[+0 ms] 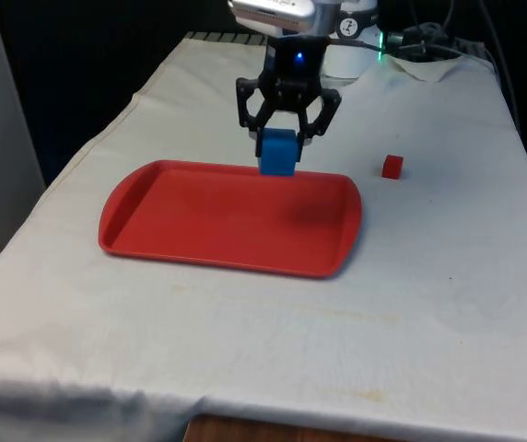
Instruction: Pick up the largest block and place it onto the tray.
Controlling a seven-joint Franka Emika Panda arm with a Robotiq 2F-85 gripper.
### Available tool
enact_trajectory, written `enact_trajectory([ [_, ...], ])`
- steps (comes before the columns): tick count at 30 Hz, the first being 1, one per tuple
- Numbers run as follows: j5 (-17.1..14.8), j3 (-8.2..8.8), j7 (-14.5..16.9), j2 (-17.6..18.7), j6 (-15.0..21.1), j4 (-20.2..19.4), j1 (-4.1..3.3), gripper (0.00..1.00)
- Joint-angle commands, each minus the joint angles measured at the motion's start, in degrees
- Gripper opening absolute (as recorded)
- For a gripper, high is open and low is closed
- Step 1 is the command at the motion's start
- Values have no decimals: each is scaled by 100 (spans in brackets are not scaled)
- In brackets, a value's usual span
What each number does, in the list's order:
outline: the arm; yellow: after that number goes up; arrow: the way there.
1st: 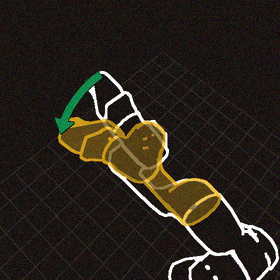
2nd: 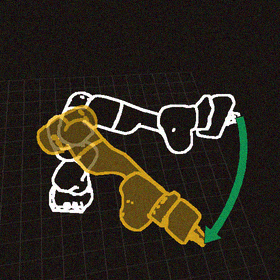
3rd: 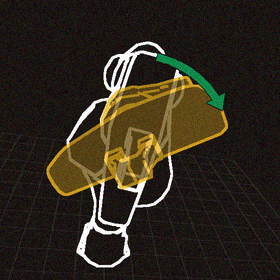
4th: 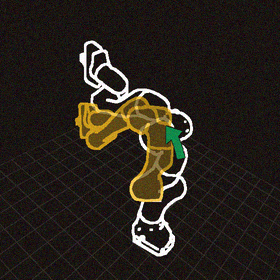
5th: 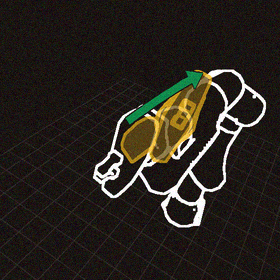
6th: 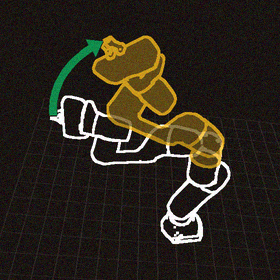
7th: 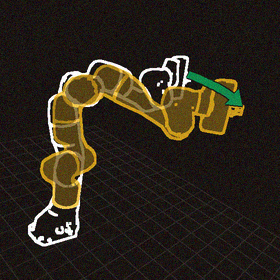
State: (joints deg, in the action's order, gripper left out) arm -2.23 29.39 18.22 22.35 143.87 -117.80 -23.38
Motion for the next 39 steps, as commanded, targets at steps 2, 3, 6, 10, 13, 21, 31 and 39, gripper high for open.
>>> enact_trajectory([
  [2,-74,6,143,-34,103,-63,74,0],
  [3,-23,46,74,0,34,-23,17,0],
  [6,-195,92,355,-11,155,-86,120,0],
  [10,-401,183,653,40,229,-115,183,0],
  [13,-481,229,762,69,241,-115,195,0],
  [21,-1049,321,1289,235,235,-80,252,0],
  [31,-1811,269,1811,630,355,17,309,0],
  [39,-2429,338,2332,1020,487,115,350,0],
])
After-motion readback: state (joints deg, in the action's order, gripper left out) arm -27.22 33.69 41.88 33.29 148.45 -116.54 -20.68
